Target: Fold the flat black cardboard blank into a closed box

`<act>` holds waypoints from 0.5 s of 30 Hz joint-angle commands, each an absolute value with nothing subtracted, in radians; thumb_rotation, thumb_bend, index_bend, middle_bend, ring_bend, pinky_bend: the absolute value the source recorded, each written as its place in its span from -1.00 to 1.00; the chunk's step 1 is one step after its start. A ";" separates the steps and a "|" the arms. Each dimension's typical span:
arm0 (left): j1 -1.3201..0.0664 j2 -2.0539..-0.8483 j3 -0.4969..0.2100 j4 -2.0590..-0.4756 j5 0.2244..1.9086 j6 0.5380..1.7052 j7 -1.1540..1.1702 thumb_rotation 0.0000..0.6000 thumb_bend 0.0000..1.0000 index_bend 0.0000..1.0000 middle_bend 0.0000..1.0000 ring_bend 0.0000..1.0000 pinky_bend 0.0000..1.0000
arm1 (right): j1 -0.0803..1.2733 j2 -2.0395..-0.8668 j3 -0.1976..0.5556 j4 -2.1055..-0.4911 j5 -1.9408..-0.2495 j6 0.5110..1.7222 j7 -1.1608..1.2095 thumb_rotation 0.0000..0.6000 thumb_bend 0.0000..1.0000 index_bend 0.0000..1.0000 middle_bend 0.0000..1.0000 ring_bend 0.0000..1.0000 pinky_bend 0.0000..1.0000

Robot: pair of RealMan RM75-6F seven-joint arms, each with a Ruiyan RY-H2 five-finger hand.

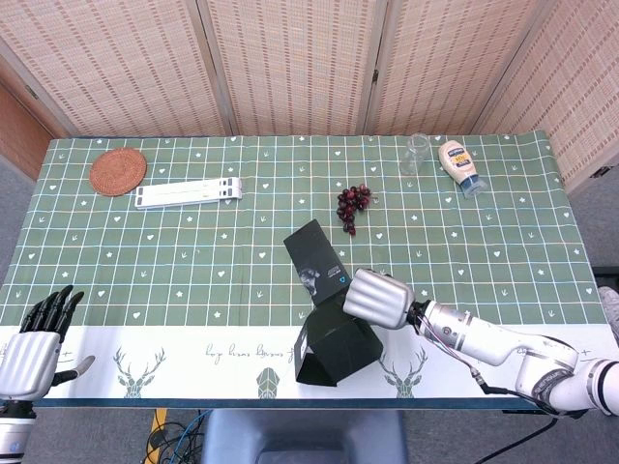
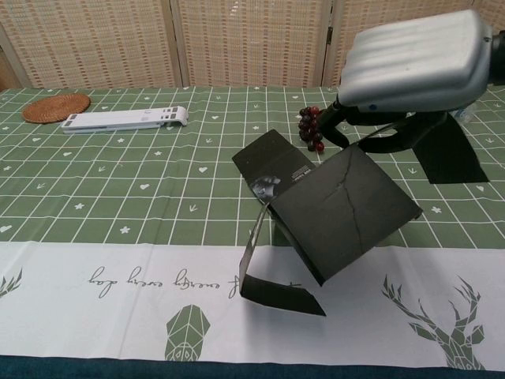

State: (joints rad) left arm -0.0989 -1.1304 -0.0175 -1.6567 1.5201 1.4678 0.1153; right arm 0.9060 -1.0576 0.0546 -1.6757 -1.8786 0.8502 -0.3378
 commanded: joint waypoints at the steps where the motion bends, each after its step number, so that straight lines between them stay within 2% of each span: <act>1: -0.097 -1.129 -0.016 -1.656 1.521 1.470 0.114 1.00 -0.71 -1.00 -1.00 -0.97 -0.80 | 0.900 -1.039 0.066 -1.664 -1.890 0.889 -0.361 1.00 0.58 0.98 0.71 0.74 1.00; 10: -0.112 -1.145 -0.018 -1.647 1.530 1.453 0.109 1.00 -0.71 -1.00 -1.00 -0.97 -0.80 | 0.872 -0.858 0.057 -1.694 -1.949 0.962 -0.376 1.00 0.54 1.00 0.73 0.69 1.00; 15: -0.120 -1.153 -0.020 -1.644 1.533 1.448 0.110 1.00 -0.71 -1.00 -1.00 -0.97 -0.80 | 0.881 -0.749 0.027 -1.700 -2.043 0.986 -0.331 1.00 0.45 1.00 0.74 0.64 1.00</act>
